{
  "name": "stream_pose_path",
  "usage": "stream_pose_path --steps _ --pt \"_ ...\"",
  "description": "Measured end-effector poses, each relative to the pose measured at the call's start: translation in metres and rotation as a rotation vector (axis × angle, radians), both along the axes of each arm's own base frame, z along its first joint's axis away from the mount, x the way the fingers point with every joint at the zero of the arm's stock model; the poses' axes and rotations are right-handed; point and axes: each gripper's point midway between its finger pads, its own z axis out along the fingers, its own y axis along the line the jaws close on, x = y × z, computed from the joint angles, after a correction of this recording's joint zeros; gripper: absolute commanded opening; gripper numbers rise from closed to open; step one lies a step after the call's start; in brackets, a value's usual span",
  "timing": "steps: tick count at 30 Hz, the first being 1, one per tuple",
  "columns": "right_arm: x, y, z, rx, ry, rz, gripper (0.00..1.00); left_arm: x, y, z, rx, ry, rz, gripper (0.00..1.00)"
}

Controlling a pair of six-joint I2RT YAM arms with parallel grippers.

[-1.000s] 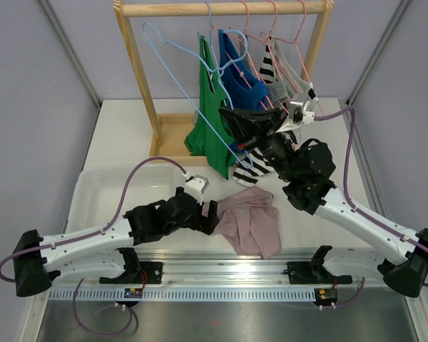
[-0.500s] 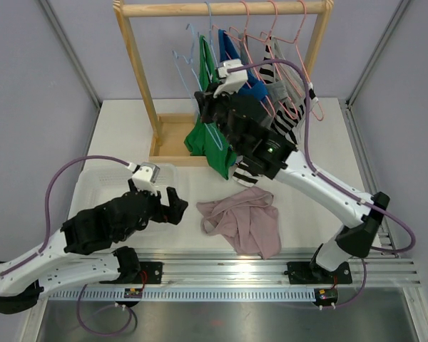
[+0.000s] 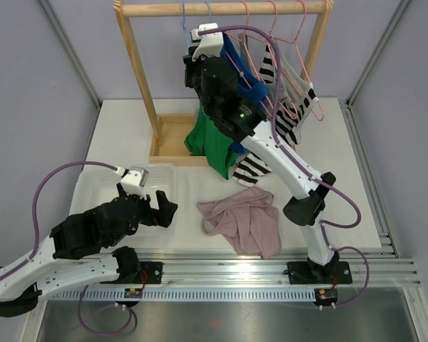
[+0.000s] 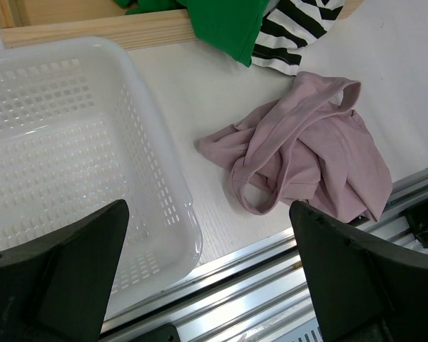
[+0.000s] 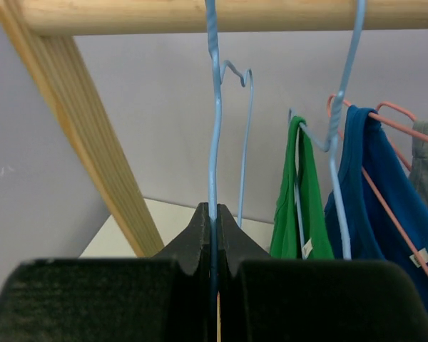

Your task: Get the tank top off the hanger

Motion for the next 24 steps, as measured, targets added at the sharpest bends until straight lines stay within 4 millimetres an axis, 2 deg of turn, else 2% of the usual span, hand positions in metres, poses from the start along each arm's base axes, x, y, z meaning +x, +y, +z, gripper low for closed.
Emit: stream_pose_path --steps 5,10,11,12,14,16,17,19,21,24 --pt "0.025 -0.008 -0.006 -0.013 0.009 -0.037 0.00 0.000 -0.001 -0.002 0.010 0.004 -0.001 0.99" --pt "0.030 0.000 -0.040 -0.080 0.069 -0.022 0.02 0.001 -0.002 -0.004 0.022 0.010 -0.001 0.99" --pt "0.031 0.004 -0.046 -0.085 0.074 -0.014 0.08 0.001 -0.002 -0.004 0.023 0.010 -0.001 0.99" --pt "0.032 0.007 -0.048 -0.080 0.074 -0.005 0.18 0.001 -0.002 -0.004 0.024 0.011 -0.001 0.99" --pt "0.029 0.008 -0.050 -0.077 0.085 0.011 0.32 0.001 -0.003 -0.005 0.026 0.011 -0.001 0.99" --pt "0.024 0.008 -0.050 -0.084 0.098 0.030 0.42 0.002 -0.004 -0.005 0.031 0.011 -0.003 0.99" --pt "0.021 0.008 -0.048 -0.086 0.100 0.043 0.56 0.002 -0.005 -0.006 0.037 0.013 -0.004 0.99" --pt "0.012 0.006 -0.040 -0.076 0.102 0.069 0.77 0.004 -0.008 -0.009 0.055 0.019 -0.005 0.99" --pt "0.000 0.001 -0.025 -0.067 0.092 0.096 0.87 0.007 -0.014 -0.012 0.076 0.028 -0.007 0.99" --pt "-0.024 -0.012 0.003 -0.038 0.067 0.143 0.92 0.011 -0.027 -0.018 0.102 0.041 -0.019 0.99"
